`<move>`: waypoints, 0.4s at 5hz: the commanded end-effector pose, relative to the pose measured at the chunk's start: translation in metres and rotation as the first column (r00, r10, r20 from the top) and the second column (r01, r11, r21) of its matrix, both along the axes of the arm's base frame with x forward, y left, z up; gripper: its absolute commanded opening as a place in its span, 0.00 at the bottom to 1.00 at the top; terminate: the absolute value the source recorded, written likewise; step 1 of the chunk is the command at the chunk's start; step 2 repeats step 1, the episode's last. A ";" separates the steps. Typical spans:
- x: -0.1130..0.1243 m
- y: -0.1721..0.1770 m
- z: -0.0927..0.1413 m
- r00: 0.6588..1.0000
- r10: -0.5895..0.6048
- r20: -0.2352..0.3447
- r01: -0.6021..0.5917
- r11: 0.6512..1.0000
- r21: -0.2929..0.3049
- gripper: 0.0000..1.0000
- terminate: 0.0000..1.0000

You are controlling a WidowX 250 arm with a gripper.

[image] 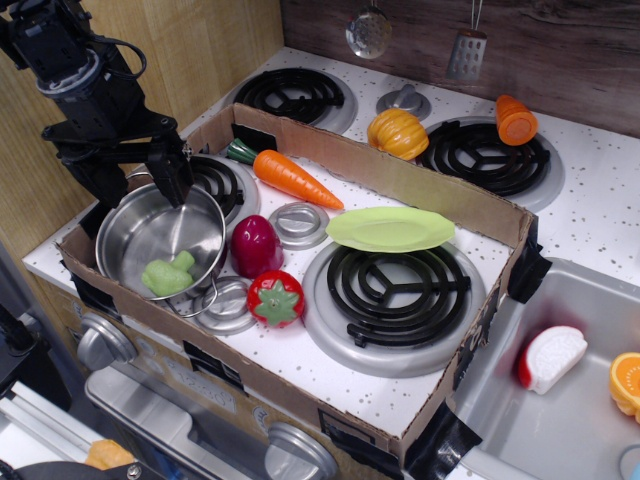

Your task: Put broccoli in pot

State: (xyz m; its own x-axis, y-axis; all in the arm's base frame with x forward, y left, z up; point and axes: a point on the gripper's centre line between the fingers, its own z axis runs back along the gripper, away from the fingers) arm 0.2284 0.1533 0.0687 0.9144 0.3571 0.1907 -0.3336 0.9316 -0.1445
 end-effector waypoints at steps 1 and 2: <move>0.006 0.000 0.009 1.000 -0.004 0.024 0.003 1.000 0.023 1.00 1.00; 0.006 0.000 0.009 1.000 -0.004 0.024 0.003 1.000 0.023 1.00 1.00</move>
